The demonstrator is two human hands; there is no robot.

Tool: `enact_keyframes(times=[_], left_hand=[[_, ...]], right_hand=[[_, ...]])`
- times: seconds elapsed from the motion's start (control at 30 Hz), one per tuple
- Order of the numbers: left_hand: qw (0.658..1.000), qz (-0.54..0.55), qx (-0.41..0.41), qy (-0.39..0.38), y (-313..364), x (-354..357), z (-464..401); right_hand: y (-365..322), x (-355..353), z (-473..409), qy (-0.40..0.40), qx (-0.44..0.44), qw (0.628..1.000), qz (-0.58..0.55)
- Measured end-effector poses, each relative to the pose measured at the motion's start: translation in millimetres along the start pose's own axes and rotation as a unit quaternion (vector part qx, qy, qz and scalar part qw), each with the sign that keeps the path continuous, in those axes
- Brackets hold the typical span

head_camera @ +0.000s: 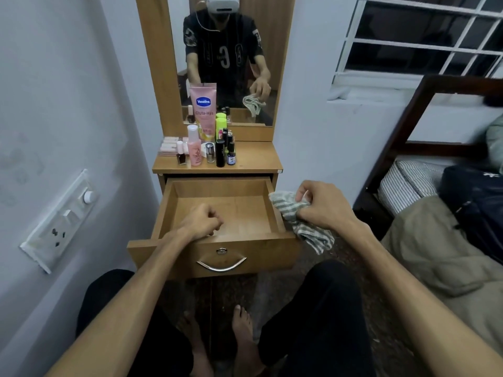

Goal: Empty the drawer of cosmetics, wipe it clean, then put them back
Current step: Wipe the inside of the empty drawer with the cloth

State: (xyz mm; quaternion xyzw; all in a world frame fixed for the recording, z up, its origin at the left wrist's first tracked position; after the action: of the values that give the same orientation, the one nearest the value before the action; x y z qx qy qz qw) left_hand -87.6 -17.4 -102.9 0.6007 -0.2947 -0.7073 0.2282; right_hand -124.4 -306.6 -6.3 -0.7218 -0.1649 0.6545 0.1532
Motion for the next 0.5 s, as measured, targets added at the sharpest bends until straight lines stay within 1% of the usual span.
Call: enact_keyframes(times=[0.1,0.13,0.2,0.27,0.33,0.43,0.5], left_hand=[[1.0,0.005,-0.007,-0.002,-7.5,-1.6,-2.2],[1.0,0.003,-0.008,-0.004,-9.2,-0.9,-2.9],[1.0,-0.006,-0.008,-0.008,-11.3,0.7,-4.3],[1.0,-0.012,-0.011,-0.012,-13.0,2.3,-6.5],[1.0,-0.013,-0.019,-0.02,-14.4,3.6,-7.1],[0.999,-0.009,-0.026,-0.022,-16.3,3.9,-6.3],[0.999,-0.003,-0.029,-0.02,-18.0,3.2,-4.5]], right_hand=[[4.7,12.1,6.2,-0.085,0.034,0.994,0.057],[5.1,16.6,11.0,-0.094,0.041,0.992,0.072],[0.7,23.7,23.3,-0.061,0.029,0.993,0.099],[-6.6,34.4,38.5,-0.015,-0.007,0.993,0.121],[-13.5,53.1,55.4,0.003,-0.049,0.991,0.124],[-22.4,82.2,73.6,0.044,-0.136,0.976,0.166],[-25.4,93.4,79.8,0.063,-0.173,0.966,0.181]])
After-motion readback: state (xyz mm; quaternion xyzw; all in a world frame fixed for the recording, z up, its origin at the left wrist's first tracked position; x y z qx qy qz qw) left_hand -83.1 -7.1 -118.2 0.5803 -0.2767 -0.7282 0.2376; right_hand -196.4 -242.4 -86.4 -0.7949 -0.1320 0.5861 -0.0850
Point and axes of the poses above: each hand's wrist, its own z-axis away from the middle knuckle, its own x-axis out of the palm, y = z × x, the point moved 4 cm from there along -z, towards the middle knuckle, and after that the axes turned 4 degrees about x, right-handed, at the moved point
